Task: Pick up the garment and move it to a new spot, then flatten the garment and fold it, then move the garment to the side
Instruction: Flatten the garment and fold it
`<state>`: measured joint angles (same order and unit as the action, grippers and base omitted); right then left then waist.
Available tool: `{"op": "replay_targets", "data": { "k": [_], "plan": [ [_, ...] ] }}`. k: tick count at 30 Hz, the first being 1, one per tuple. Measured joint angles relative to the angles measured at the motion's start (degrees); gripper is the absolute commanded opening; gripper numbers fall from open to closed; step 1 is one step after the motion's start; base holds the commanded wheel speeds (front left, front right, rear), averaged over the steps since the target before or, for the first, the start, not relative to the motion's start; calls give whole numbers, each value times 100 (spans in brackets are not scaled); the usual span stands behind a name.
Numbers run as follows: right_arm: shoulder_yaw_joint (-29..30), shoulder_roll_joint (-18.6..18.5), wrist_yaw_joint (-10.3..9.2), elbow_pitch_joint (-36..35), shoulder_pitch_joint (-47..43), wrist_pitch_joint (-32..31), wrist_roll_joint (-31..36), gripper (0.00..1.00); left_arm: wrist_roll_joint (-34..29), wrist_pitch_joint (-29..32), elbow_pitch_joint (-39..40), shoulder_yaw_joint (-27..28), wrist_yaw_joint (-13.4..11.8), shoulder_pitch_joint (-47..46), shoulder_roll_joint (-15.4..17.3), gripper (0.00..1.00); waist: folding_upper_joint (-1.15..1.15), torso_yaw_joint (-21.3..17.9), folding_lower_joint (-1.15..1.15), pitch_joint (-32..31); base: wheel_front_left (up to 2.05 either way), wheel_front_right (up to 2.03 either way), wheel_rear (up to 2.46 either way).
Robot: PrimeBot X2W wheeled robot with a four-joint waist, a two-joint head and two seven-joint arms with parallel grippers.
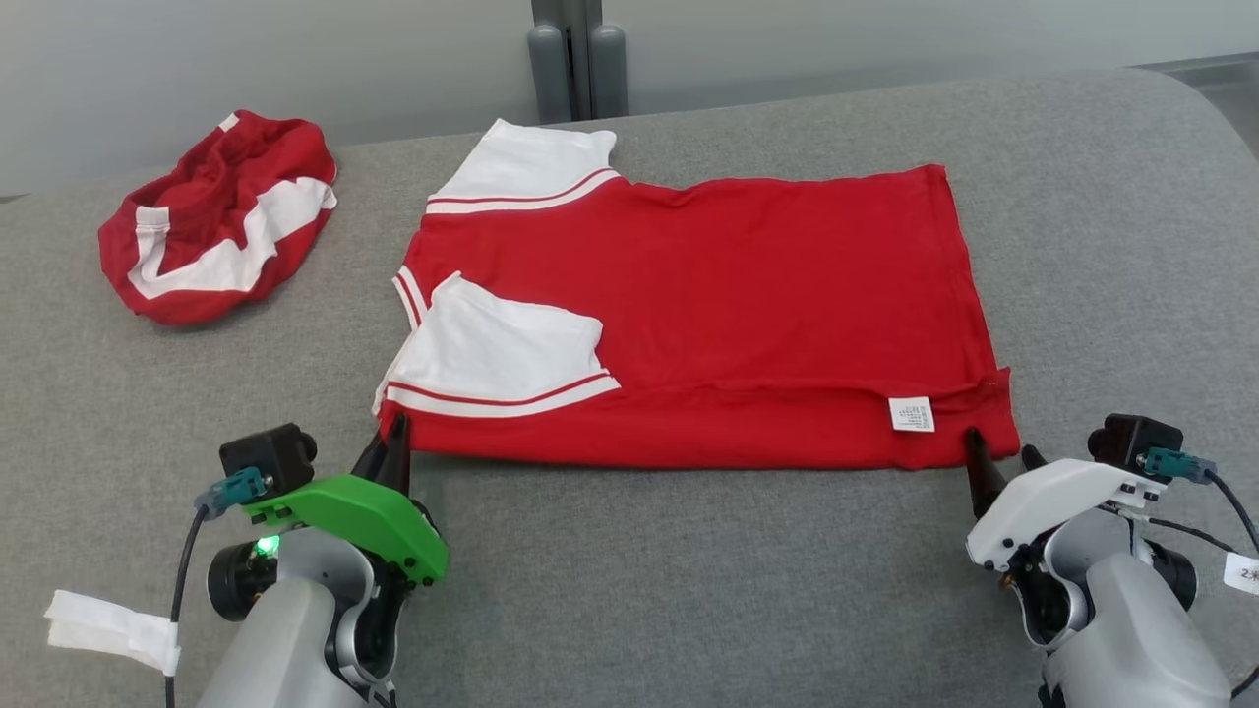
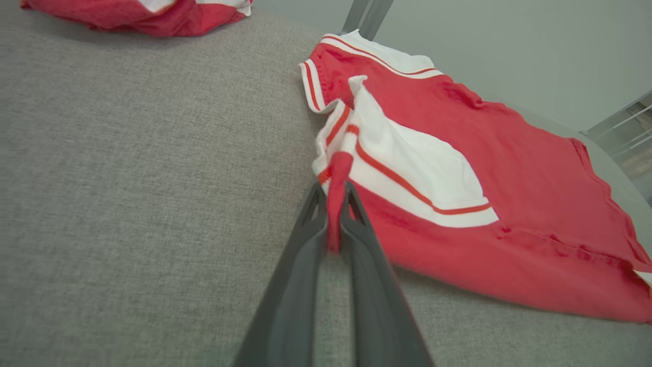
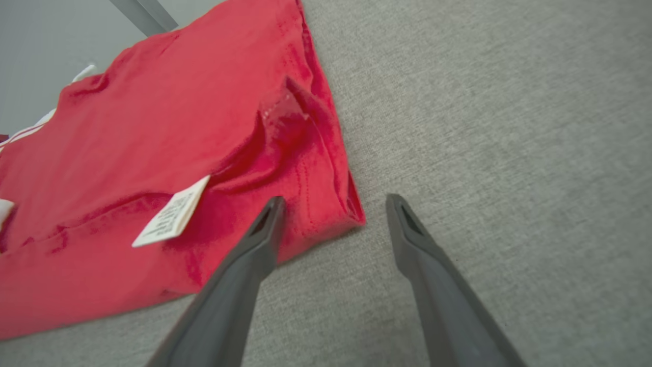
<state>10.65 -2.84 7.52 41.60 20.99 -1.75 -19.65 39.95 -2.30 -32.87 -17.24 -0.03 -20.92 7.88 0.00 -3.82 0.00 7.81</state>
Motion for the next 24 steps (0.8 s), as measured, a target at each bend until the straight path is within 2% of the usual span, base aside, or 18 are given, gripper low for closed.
{"op": "replay_targets", "data": {
  "k": [1, 2, 4, 5, 10, 14, 20, 24],
  "plan": [
    [9, 0, 0, 129, 64, -36, 37, 93, -3, 11, 43, -8, -7, 37, 2, 0, 0, 13, 0, -12, 0, 0, 0],
    [20, 0, 0, 281, 131, -85, 83, 56, -12, 24, 91, -25, -23, 75, 3, 0, 0, 26, 0, -31, 0, 0, 0],
    [47, -8, 0, 536, 270, -160, 104, 26, -15, 48, 181, -45, -52, 132, 5, 0, 0, 47, 0, -73, 0, 0, 0],
    [58, -13, 0, 621, 323, -170, 103, 0, -16, 49, 221, -52, -57, 156, 9, 0, 0, 53, 0, -89, 0, 0, 0],
    [127, 4, 0, 875, 528, -175, 172, 0, -15, 80, 399, -67, -125, 325, 40, 0, 0, 54, 0, -204, 0, 0, 0],
    [-4, -8, 0, 635, 567, -267, -43, 0, -8, 101, 789, -49, -180, 515, 163, 0, 0, 40, 0, -343, 0, 0, 0],
    [-218, -156, 0, -416, -50, -880, -697, 0, 11, 343, 1883, -19, -410, 1254, 446, 0, 0, 28, 0, -566, 0, 0, 0],
    [-170, -322, 1, -1337, -776, -1313, -1043, 0, 73, 625, 2787, 3, -713, 1968, 617, 0, 0, 39, 0, -683, 0, 0, 0]
  ]
}}
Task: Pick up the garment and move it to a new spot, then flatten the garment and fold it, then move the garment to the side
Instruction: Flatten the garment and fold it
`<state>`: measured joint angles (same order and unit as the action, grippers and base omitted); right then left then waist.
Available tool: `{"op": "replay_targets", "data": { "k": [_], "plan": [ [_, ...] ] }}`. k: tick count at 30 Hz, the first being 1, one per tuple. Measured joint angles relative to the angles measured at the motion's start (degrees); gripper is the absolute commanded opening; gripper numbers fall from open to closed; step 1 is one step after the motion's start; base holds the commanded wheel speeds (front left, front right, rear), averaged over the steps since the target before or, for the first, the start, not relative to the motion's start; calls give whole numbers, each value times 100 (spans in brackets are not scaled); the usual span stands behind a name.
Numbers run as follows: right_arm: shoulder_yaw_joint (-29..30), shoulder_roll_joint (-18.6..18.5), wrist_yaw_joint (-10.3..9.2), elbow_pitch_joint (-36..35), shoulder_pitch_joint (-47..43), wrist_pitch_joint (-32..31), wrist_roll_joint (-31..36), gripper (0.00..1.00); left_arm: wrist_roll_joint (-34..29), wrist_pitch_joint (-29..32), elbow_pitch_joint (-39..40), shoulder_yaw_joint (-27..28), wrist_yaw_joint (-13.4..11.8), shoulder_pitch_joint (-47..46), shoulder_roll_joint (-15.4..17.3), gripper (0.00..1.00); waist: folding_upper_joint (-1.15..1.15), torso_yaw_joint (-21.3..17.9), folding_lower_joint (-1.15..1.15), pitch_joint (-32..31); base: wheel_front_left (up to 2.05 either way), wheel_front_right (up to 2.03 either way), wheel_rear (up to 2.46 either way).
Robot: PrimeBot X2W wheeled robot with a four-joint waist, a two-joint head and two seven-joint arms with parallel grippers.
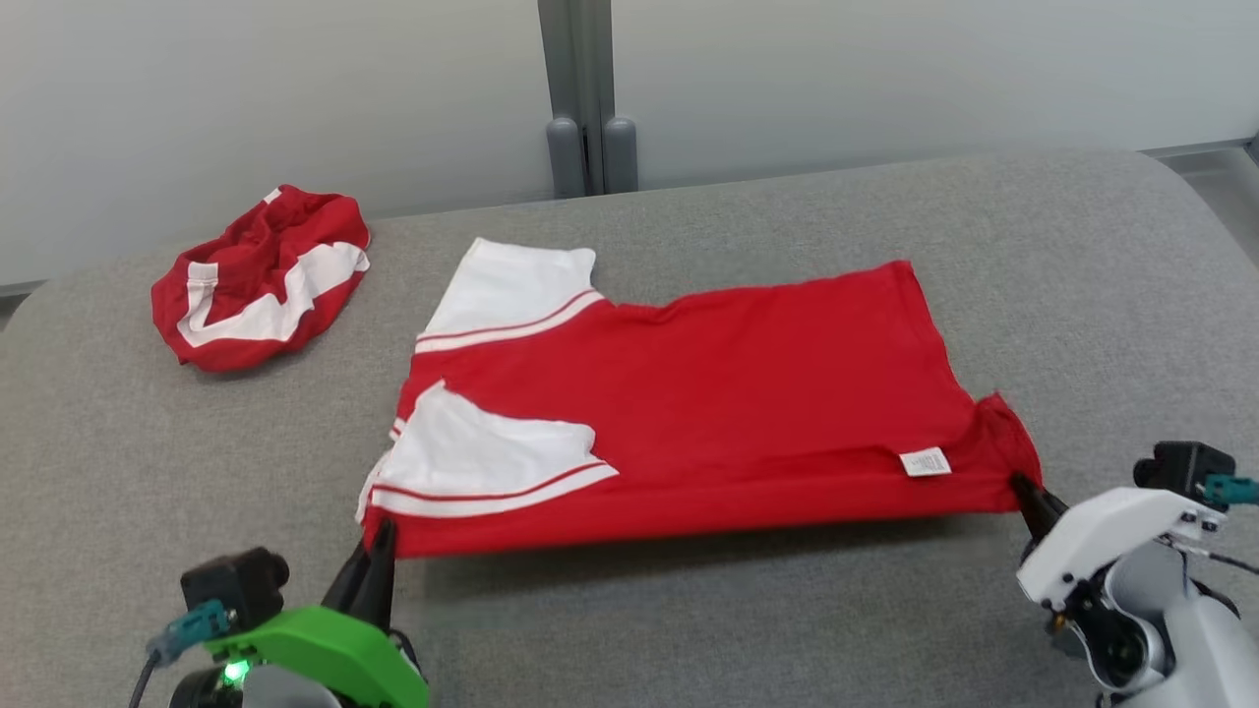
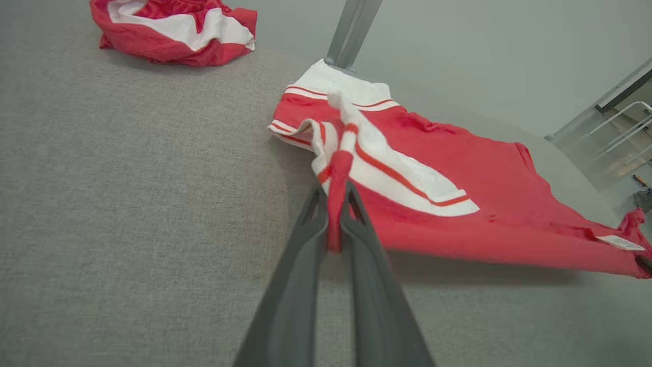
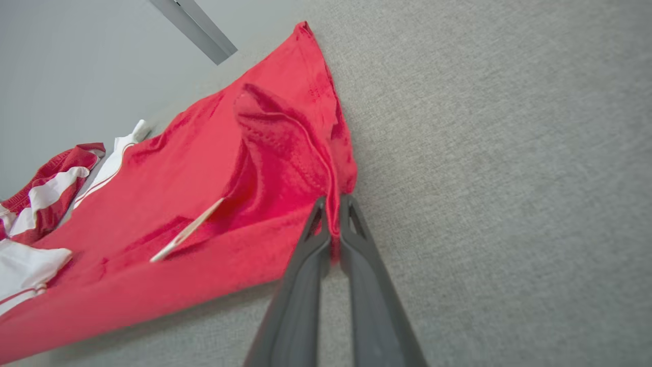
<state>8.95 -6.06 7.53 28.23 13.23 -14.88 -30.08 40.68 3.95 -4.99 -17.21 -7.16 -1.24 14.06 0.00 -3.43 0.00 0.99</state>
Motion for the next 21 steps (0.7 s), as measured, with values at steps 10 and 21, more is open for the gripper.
{"op": "replay_targets", "data": {
  "k": [10, 21],
  "plan": [
    [481, 203, 1, -1245, -1372, -716, -43, 0, 160, 404, 921, -73, -582, 1251, 31, 0, 0, 34, 0, 84, 0, 0, 0],
    [591, 313, -1, -1760, -1557, -517, 15, 100, -198, 521, 742, -166, -543, 770, 359, 100, 0, -59, 0, 319, 0, 0, 0]
  ]
}}
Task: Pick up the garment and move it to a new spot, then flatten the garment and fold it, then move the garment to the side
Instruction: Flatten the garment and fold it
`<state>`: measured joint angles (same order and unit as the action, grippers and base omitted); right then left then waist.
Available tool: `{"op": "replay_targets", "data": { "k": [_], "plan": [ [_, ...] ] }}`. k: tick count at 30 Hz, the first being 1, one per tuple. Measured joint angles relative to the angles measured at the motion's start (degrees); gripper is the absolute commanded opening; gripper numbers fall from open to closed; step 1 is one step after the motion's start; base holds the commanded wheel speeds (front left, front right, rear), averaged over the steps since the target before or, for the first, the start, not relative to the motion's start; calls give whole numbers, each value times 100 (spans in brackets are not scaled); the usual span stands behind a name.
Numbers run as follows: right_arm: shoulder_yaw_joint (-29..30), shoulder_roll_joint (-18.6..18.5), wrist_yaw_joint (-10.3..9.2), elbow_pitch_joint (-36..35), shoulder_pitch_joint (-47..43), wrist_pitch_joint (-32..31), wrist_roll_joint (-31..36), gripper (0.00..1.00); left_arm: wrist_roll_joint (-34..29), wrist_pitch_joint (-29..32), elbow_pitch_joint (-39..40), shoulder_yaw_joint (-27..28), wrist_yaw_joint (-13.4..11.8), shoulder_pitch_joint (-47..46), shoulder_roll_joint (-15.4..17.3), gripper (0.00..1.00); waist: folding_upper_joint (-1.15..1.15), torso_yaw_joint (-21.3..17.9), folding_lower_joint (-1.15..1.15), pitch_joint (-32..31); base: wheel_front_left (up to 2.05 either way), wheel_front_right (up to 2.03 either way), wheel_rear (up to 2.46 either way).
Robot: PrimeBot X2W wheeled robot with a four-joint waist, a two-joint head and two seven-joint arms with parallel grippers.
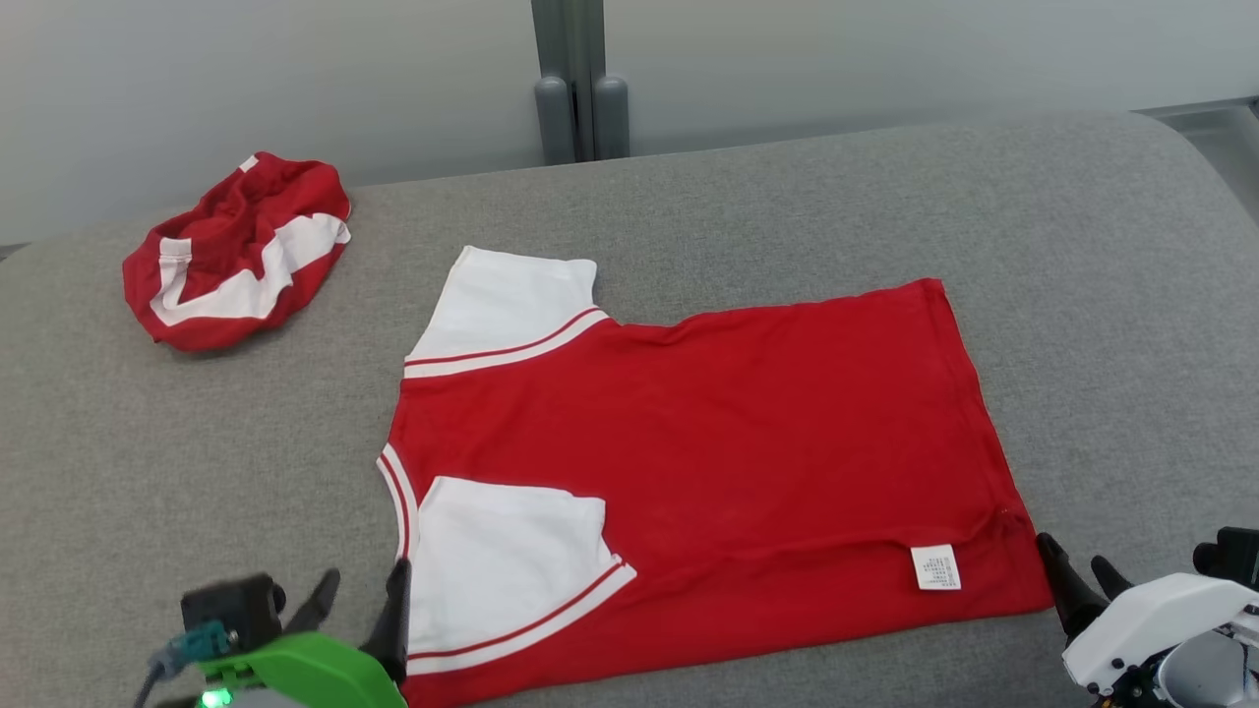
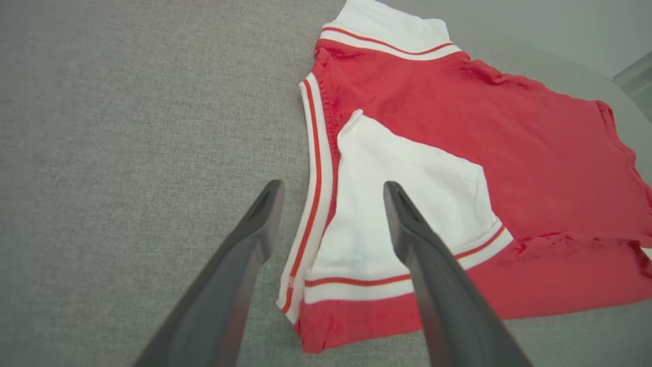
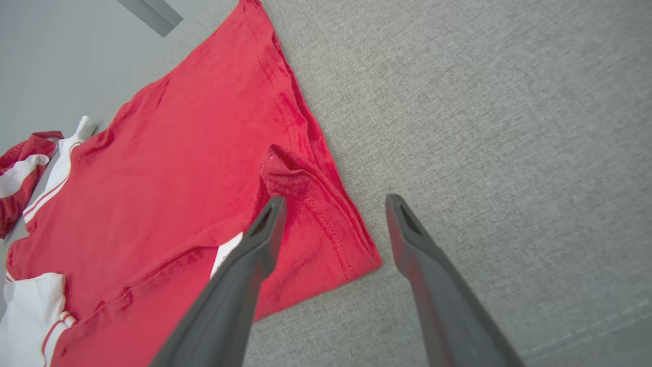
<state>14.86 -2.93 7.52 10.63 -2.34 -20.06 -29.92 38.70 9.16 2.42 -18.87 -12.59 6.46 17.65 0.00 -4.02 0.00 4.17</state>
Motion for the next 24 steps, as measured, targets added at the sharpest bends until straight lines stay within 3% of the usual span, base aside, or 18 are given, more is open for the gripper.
{"op": "replay_targets", "data": {
  "k": [7, 15, 24],
  "plan": [
    [-27, -9, 0, -535, 360, 41, 282, 100, -374, 580, -274, -166, 566, -1857, 532, 100, 0, -123, 0, 307, 0, 0, 0],
    [-889, -110, -1, -499, 1607, 115, 413, 100, -470, 1762, -2042, -335, 1248, -4588, 799, 100, 0, -441, 0, 947, 0, 0, 0],
    [-1834, -189, 0, 64, 2689, 503, 230, 100, -701, 2127, -3609, -416, 1490, -5977, 999, 100, 0, -995, 0, 1580, 0, 0, 0]
  ]
}}
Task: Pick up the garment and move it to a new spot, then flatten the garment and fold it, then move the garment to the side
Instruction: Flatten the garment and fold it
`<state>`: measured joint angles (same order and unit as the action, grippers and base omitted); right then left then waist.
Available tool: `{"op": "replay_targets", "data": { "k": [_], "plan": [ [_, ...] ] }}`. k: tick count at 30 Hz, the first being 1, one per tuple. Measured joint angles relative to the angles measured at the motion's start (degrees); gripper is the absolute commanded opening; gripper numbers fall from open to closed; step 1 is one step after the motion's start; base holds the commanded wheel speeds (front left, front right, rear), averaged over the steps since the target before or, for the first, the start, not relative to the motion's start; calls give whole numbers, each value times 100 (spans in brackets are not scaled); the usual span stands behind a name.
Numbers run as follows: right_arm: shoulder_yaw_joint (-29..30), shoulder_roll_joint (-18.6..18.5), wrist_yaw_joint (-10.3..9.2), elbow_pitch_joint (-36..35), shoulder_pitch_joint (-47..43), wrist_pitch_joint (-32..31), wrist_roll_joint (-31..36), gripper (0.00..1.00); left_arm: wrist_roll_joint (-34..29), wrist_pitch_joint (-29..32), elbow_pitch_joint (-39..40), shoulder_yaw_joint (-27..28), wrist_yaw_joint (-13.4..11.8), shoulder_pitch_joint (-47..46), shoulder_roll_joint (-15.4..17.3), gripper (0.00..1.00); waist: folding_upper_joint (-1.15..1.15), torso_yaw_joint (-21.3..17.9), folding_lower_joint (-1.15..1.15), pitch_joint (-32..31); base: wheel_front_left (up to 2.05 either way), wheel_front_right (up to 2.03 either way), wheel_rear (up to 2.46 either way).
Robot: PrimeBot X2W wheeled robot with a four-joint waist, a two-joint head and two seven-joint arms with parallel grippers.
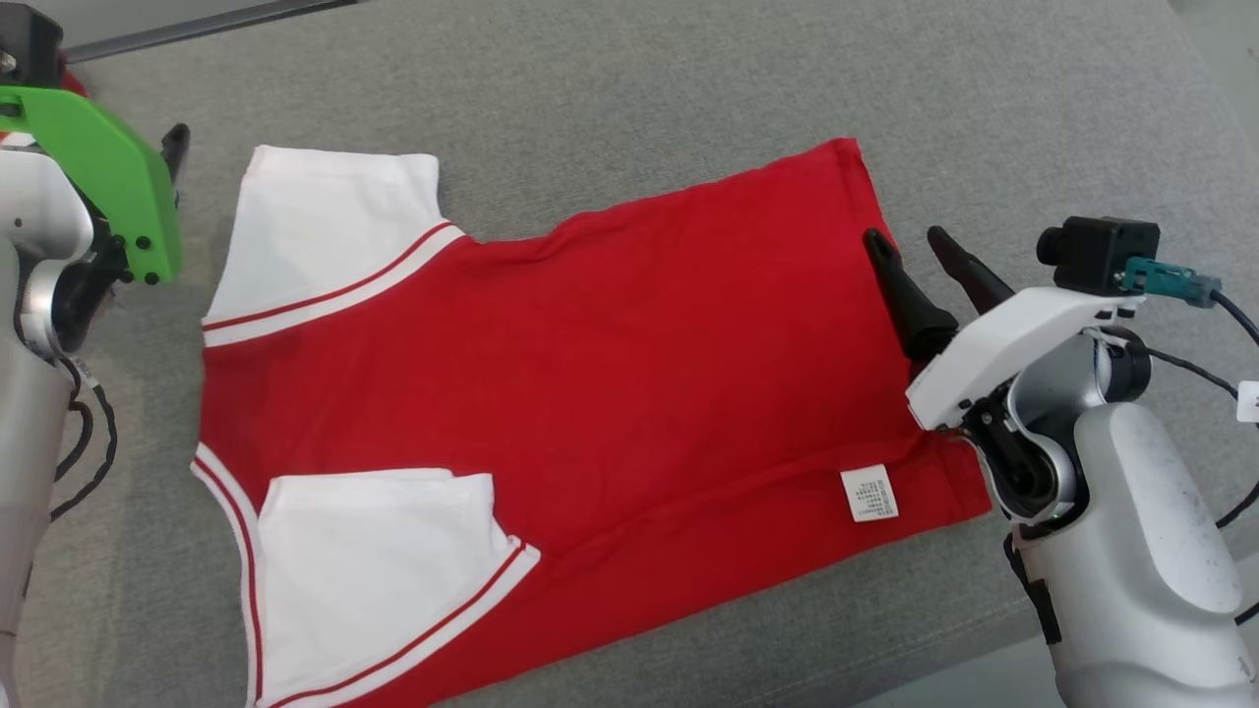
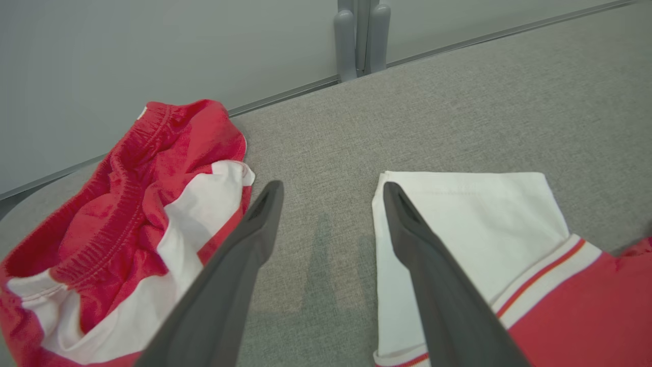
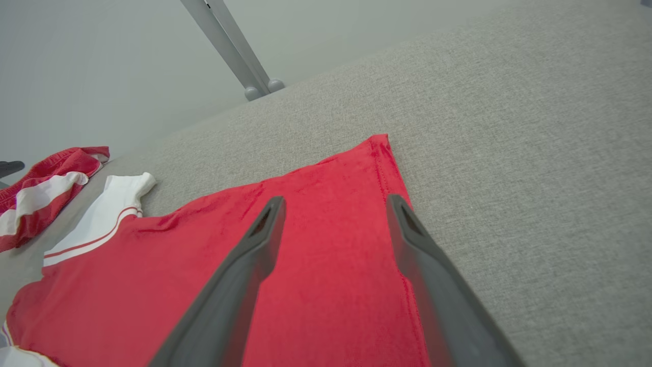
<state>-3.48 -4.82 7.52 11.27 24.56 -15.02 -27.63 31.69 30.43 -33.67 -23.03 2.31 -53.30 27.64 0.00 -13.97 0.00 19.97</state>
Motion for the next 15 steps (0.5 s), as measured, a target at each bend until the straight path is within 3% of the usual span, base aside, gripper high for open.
{"op": "replay_targets", "data": {
  "k": [15],
  "plan": [
    [-687, -176, 0, 516, 643, 456, -358, 100, 288, 100, -957, 57, 274, -383, 144, 100, 0, -717, 0, 716, 0, 0, 0]
  ]
}}
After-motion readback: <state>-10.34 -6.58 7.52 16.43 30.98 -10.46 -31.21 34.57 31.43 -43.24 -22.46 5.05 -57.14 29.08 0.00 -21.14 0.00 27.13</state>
